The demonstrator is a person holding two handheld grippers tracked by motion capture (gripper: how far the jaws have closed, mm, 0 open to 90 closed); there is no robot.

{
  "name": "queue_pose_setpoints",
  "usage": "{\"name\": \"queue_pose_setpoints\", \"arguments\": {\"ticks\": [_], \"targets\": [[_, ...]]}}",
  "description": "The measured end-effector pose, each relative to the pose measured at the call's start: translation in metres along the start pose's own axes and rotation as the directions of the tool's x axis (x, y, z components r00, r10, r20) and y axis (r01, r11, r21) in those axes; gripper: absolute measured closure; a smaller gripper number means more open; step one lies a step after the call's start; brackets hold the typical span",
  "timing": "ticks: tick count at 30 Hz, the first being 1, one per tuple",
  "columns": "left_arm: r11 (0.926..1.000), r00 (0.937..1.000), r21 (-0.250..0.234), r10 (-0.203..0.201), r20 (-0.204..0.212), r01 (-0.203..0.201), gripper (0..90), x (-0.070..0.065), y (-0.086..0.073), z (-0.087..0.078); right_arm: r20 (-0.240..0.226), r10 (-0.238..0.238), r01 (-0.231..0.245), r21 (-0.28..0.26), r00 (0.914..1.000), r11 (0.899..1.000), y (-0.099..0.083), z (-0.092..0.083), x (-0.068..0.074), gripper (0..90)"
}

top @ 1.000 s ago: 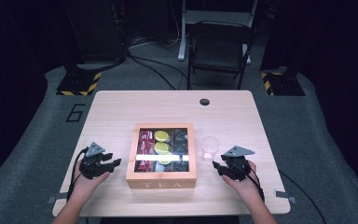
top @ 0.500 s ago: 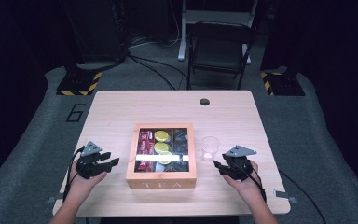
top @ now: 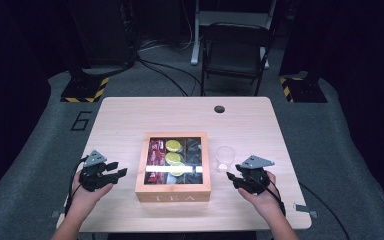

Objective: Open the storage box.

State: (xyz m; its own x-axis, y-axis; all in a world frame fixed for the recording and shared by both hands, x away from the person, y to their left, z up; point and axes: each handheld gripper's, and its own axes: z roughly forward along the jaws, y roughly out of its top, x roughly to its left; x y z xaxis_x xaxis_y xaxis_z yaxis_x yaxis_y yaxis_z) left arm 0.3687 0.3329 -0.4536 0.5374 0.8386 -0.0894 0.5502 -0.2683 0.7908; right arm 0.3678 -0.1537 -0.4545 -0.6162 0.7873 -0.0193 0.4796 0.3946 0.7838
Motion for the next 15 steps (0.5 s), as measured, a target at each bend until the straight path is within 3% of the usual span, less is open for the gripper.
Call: {"name": "queue_pose_setpoints", "arguments": {"ticks": [2, 7, 10, 15], "targets": [[1.0000, 0.9999, 0.003, -0.009, 0.012, 0.009, 50.8, 0.000, 0.002, -0.002, -0.003, -0.024, 0.024, 0.011, 0.9997, 1.000, 0.004, -0.003, 0.000, 54.2], [1.0000, 0.9996, -0.004, -0.006, 0.029, 0.007, 51.1, 0.000, 0.012, -0.006, -0.026, -0.018, 0.019, 0.007, 0.9995, 1.000, 0.010, -0.007, 0.002, 54.7], [0.9999, 0.9991, -0.008, -0.007, 0.042, 0.007, 52.0, -0.001, 0.017, -0.010, -0.029, -0.041, 0.041, 0.015, 0.9988, 0.999, 0.014, -0.011, 0.007, 55.6], [0.9995, 0.9978, -0.017, 0.028, 0.061, -0.027, 53.8, -0.010, 0.021, -0.018, -0.050, -0.046, 0.046, 0.001, 0.9977, 0.999, 0.017, -0.016, 0.013, 57.5]]}}
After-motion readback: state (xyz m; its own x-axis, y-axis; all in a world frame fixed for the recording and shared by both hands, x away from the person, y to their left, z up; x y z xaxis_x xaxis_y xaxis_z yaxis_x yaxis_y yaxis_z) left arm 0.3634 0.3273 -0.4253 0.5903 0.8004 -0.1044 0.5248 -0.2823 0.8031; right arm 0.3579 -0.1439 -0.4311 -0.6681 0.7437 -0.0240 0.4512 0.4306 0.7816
